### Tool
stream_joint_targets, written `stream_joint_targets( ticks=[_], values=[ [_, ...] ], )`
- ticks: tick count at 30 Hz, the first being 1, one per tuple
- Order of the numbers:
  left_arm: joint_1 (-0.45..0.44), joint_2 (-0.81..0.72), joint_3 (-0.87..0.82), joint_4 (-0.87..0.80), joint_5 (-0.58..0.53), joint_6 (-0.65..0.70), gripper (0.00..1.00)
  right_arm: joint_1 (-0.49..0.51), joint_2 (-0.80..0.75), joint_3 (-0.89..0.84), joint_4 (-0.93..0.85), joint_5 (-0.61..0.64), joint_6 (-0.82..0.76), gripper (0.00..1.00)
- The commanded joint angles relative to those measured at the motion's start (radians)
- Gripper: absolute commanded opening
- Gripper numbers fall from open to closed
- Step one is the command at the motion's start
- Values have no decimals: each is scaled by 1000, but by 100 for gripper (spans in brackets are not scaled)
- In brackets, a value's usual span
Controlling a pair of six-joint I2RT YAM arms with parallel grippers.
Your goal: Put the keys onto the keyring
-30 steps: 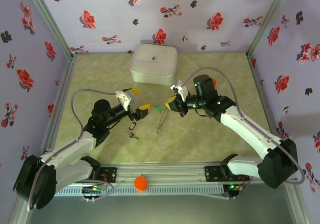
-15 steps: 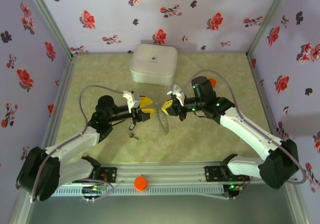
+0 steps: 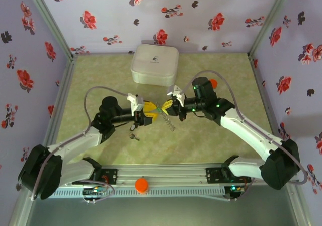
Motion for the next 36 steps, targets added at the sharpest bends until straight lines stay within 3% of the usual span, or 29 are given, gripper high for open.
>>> stream_joint_targets(
  ticks=[1, 6, 12, 20, 27, 32, 36],
  values=[
    [-56, -55, -3, -135, -193, 214, 55, 13, 1, -14, 40, -17, -5, 0],
    [-94, -68, -9, -138, -375, 333, 53, 31, 20, -18, 47, -25, 5, 0],
    [-102, -81, -25, -104, -437, 362, 47, 43, 20, -14, 22, -36, -2, 0],
    [-110, -80, -31, -131, -440, 379, 48, 54, 16, -8, 4, -41, -4, 0],
    [-110, -101, -51, -125, -367, 361, 51, 55, 6, -14, 1, -6, -27, 0],
    [-110, -110, -63, -127, -314, 321, 42, 55, -14, -38, 36, 31, -42, 0],
    [-110, -112, -69, -102, -309, 278, 25, 56, -39, -63, 76, 47, -69, 0]
  ],
)
